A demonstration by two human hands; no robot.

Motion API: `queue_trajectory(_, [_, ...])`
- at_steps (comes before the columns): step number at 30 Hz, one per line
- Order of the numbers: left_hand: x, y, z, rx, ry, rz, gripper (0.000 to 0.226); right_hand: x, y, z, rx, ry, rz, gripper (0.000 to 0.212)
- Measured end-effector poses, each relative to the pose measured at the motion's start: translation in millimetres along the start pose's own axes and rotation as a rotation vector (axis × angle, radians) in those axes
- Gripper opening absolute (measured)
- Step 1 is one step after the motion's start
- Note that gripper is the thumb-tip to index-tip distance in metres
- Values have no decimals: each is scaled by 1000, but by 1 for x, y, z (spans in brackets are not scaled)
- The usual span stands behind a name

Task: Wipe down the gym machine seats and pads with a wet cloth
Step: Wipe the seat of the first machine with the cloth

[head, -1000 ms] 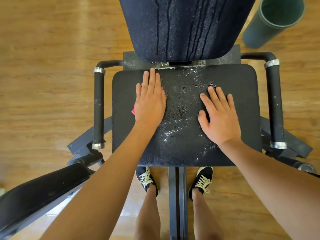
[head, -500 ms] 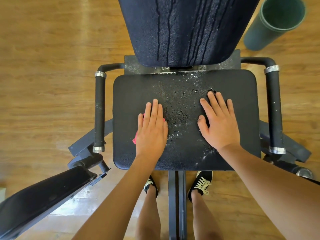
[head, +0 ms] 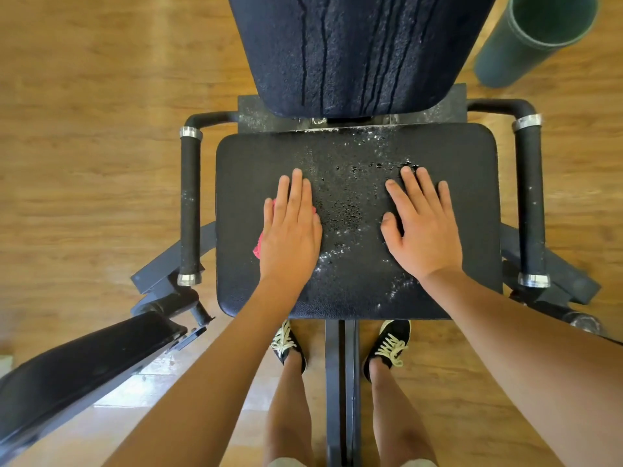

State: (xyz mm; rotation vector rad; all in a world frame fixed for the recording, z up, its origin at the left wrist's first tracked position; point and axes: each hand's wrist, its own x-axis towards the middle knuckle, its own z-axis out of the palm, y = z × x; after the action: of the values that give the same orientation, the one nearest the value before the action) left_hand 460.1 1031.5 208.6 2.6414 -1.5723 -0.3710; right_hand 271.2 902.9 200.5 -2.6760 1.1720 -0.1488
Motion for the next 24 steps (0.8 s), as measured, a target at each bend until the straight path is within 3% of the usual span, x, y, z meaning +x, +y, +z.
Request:
queue_trajectory(8, [-79,11,17,52,-67,-45,58,-1,-1,-2,9,10,-2,51])
queue_trajectory(17, [-36,9,8,-1,-79,-32,58,-1,-1,-3,-12,-4,3,52])
queue_trajectory(24, [47,15,-8,-43,-6,-78,57,-1,-2,-1,-6,28,-3,51])
